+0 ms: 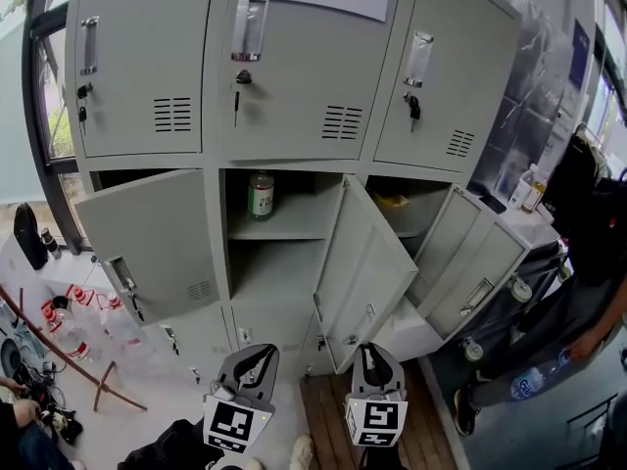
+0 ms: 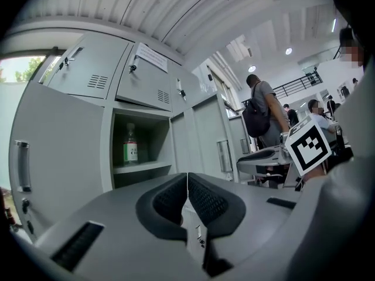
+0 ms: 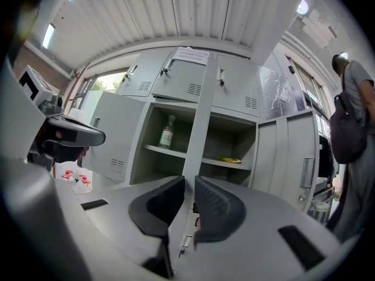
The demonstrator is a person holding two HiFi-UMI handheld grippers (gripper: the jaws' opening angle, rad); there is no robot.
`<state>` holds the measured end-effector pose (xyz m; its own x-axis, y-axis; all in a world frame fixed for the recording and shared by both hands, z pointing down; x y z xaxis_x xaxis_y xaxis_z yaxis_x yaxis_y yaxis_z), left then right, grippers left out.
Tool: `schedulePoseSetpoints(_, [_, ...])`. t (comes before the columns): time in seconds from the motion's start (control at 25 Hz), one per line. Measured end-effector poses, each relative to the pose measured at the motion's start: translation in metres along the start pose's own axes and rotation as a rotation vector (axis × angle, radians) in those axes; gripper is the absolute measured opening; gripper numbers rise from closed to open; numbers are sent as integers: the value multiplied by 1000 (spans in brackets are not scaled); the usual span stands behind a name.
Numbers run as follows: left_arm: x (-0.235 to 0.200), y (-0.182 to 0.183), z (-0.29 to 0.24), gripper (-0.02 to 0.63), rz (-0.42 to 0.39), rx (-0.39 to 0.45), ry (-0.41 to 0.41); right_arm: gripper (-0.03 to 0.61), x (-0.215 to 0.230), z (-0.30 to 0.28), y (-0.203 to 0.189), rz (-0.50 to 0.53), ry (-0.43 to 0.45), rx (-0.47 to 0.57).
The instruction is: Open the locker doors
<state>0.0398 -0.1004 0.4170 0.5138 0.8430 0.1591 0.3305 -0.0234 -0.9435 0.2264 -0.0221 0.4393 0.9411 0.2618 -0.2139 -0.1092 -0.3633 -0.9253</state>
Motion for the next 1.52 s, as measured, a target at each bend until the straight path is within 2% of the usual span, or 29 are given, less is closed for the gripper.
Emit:
schedulePoseSetpoints(0.2, [9,4,-19,26,-1,-5,-21,25,22,-5,-5,3,-30,-4])
schedulePoseSetpoints(0.8, [28,13,-69,26,7,-23,-53,14,73,-23,-12,-22,-71,-13])
schedulePoseSetpoints(1.24, [24,16,-64,26,14,-14,-31,15,72,-17,-8,-55,-62,1])
schedulePoseSetpoints(1.52, [7,17,-32,26,21,15,21,16,38,-7,7,-39,-9,37])
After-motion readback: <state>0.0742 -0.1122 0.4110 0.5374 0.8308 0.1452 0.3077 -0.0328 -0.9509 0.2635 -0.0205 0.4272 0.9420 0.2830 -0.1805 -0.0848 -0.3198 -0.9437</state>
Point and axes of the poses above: the fingertips, and each gripper's own axes: z backward along the fingers, x to its right, y out of its top, the point moved 5 cm from there along z, backward along the fingers, and after that the axes turned 15 degrees about -x, right-handed, at the moved point
